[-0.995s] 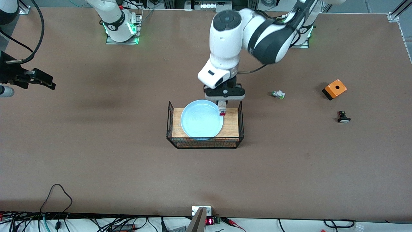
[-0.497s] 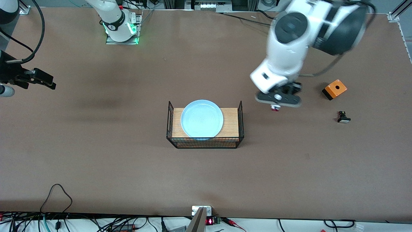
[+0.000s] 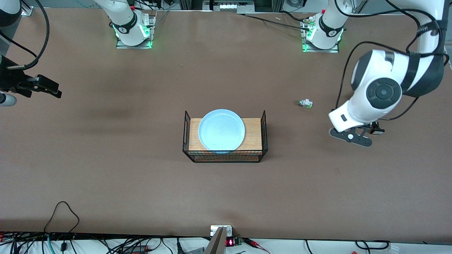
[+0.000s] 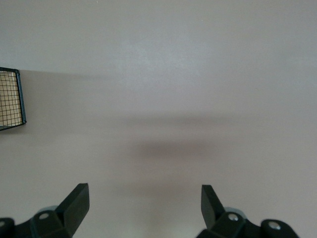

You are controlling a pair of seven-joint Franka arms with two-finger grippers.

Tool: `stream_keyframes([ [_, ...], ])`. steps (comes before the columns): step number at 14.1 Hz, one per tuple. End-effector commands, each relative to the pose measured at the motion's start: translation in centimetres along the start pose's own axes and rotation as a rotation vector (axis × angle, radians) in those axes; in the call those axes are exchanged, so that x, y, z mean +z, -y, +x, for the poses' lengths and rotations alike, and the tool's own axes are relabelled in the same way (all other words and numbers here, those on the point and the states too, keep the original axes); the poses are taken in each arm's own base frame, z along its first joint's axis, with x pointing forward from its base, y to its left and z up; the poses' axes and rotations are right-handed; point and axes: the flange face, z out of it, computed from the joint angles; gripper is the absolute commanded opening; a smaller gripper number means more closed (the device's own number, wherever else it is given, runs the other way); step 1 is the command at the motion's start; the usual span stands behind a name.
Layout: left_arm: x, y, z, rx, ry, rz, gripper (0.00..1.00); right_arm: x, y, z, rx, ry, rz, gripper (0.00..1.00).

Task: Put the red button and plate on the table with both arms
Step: 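Lower the red button onto the table and open the left gripper, then reach the right gripper to the plate while the left gripper withdraws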

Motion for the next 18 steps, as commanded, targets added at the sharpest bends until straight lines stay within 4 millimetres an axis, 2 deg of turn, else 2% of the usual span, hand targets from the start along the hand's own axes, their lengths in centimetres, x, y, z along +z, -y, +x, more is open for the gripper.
stream_keyframes([
  [1, 6.8, 2.5, -2.5, 0.043, -0.043, -0.018, 0.15, 0.7, 1.2, 0.2, -0.021, 0.02, 0.007, 1.0],
  [3, 11.6, 3.1, -3.5, 0.046, -0.091, -0.018, 0.15, 1.5, 2.2, 0.3, 0.003, 0.034, 0.011, 1.0],
  [4, 13.5, 3.2, -3.7, 0.041, -0.109, -0.019, 0.15, 1.8, 4.6, 0.4, 0.042, 0.04, 0.009, 1.0],
  [6, 17.8, 5.2, -4.1, 0.034, -0.117, -0.025, 0.15, 2.9, 11.2, 0.4, 0.212, 0.056, 0.022, 1.0],
  [8, 19.8, 6.0, -4.2, 0.041, -0.128, -0.026, 0.16, 3.3, 17.7, -0.8, 0.362, 0.088, 0.066, 1.0],
  [9, 19.8, 5.9, -4.3, 0.04, -0.124, -0.028, 0.25, 4.2, 20.6, -1.0, 0.426, 0.091, 0.057, 1.0],
  [10, 19.9, 5.9, -4.4, 0.039, -0.121, -0.029, 0.51, 4.4, 23.2, -1.1, 0.471, 0.073, 0.066, 1.0],
  [11, 19.8, 5.9, -4.4, 0.035, -0.119, -0.029, 0.9, 5.5, 26.3, -1.3, 0.521, 0.066, 0.065, 1.0],
  [12, 19.3, 5.6, -4.4, 0.037, -0.103, -0.035, 1.0, 6.2, 29.0, -1.6, 0.585, 0.049, 0.084, 1.0],
  [13, 18.0, 5.4, -4.3, 0.037, -0.076, -0.042, 1.0, 7.1, 31.6, -1.6, 0.672, 0.027, 0.112, 1.0],
  [16, 9.8, 4.6, -3.3, -0.016, -0.026, -0.114, 1.0, 10.9, 36.8, -1.1, 0.849, -0.01, 0.173, 1.0],
  [18, 2.4, 4.3, -2.6, -0.031, 0.023, -0.133, 1.0, 14.2, 40.2, -1.6, 0.914, -0.011, 0.18, 1.0],
])
